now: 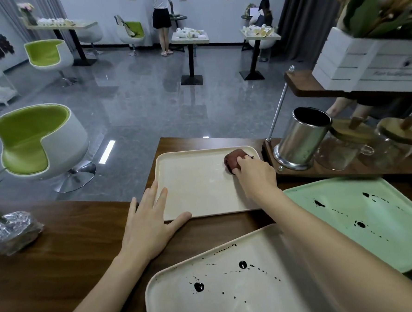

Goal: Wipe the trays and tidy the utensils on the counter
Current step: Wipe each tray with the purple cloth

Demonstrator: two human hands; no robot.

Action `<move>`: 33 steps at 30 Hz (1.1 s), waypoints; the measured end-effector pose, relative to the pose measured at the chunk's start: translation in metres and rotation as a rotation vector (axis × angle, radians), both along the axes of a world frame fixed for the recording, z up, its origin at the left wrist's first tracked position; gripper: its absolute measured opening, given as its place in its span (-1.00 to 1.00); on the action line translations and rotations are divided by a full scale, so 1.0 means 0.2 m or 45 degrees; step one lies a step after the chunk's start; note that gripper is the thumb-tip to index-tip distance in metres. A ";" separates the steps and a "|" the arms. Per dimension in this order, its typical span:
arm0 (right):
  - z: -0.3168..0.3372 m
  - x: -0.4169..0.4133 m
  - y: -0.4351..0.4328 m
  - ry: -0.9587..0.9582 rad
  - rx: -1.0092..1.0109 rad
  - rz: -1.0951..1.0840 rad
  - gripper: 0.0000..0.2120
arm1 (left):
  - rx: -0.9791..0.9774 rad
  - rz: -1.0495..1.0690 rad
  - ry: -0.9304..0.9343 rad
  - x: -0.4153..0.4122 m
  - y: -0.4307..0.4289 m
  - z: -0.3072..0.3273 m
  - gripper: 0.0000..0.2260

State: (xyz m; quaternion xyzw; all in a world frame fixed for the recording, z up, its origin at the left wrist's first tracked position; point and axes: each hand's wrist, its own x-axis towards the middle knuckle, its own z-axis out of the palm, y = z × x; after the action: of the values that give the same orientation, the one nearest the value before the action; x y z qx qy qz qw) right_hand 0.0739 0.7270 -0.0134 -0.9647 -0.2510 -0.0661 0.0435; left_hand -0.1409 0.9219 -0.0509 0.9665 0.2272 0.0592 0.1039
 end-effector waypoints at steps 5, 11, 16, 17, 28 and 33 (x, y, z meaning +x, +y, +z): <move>0.02 -0.19 -0.23 -0.008 -0.116 -0.002 -0.76 | 0.010 -0.005 0.001 0.01 0.00 -0.01 0.03; 0.05 -0.39 -0.33 -0.024 -0.090 0.105 -0.79 | 0.009 -0.016 0.026 0.01 0.00 -0.01 0.05; 0.02 -0.51 -0.06 0.116 0.100 0.359 -0.77 | -0.010 -0.025 0.021 0.01 0.01 -0.02 0.05; 0.01 -0.53 0.02 0.128 0.122 0.408 -0.77 | -0.020 -0.030 0.012 0.01 0.01 -0.02 0.05; 0.02 -0.25 -0.18 0.088 0.067 0.014 -0.81 | -0.029 -0.026 0.008 0.00 0.00 0.00 0.05; -0.04 -0.32 -0.14 0.054 0.227 0.087 -0.80 | -0.050 -0.029 0.054 0.00 0.00 0.02 0.01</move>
State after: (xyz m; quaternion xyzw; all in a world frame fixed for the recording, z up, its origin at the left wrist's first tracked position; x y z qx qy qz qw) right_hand 0.0091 0.6998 -0.0210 -0.9491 -0.2759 -0.0664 0.1367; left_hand -0.1408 0.9210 -0.0471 0.9678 0.2195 0.0332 0.1187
